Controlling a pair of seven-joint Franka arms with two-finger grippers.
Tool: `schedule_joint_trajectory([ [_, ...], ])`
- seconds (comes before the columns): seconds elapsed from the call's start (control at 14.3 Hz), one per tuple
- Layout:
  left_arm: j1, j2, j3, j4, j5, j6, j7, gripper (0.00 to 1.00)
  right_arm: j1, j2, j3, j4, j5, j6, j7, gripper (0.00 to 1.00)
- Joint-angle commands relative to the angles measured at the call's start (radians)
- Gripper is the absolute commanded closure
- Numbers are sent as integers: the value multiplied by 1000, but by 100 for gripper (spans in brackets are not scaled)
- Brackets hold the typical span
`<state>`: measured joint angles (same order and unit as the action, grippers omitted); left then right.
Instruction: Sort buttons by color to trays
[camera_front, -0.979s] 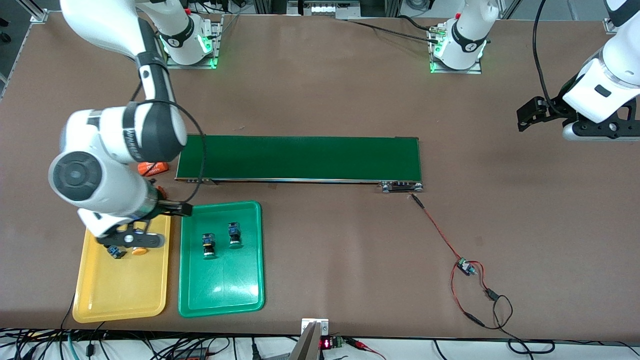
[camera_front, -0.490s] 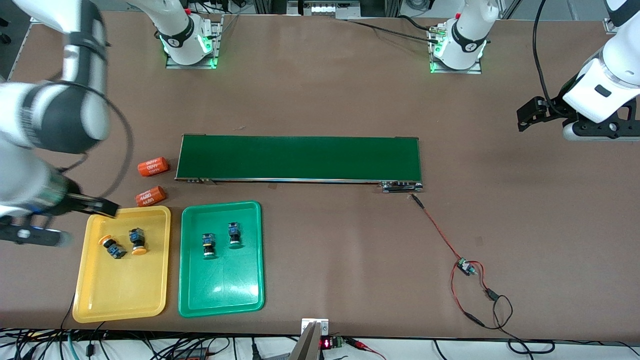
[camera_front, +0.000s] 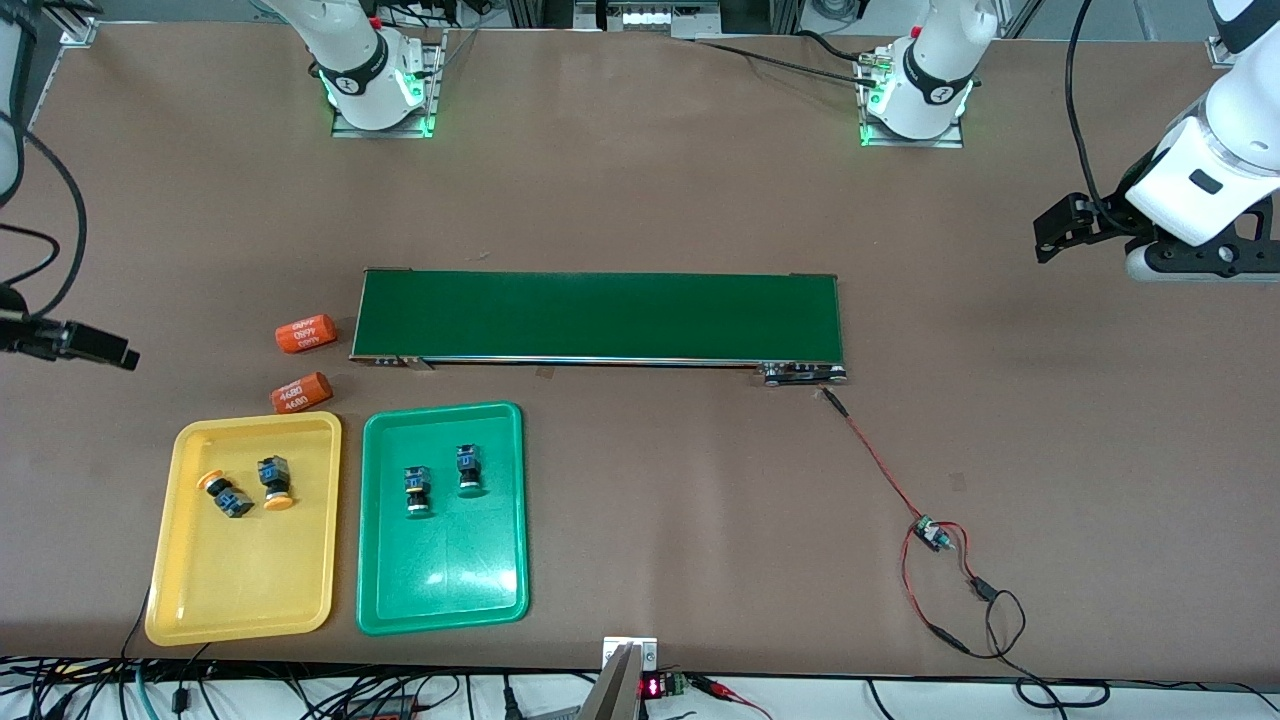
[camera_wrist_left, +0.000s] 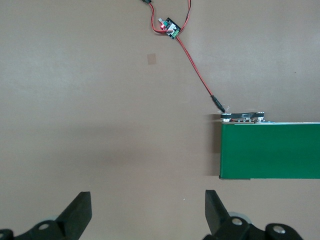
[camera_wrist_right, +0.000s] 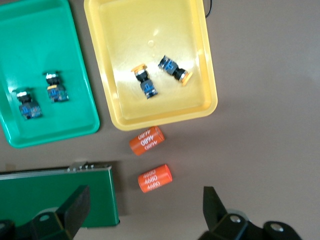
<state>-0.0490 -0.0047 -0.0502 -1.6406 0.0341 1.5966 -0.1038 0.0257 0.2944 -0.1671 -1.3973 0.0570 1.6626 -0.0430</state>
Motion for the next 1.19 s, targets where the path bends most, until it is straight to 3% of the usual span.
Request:
schedule_joint_trajectory([
  [0.0, 1, 0, 3, 21, -3, -23, 21, 0, -61, -106, 104, -101, -34, 14, 6, 0],
  [0.28, 1, 0, 3, 21, -3, -23, 21, 0, -53, -179, 109, -129, -37, -30, 23, 0],
  [0.56, 1, 2, 3, 21, -3, -23, 21, 0, -58, -282, 107, -248, -37, 2, 31, 0],
  [1.12, 3, 0, 3, 21, -3, -24, 21, 0, -56, -302, 109, -244, -39, -53, 17, 0],
])
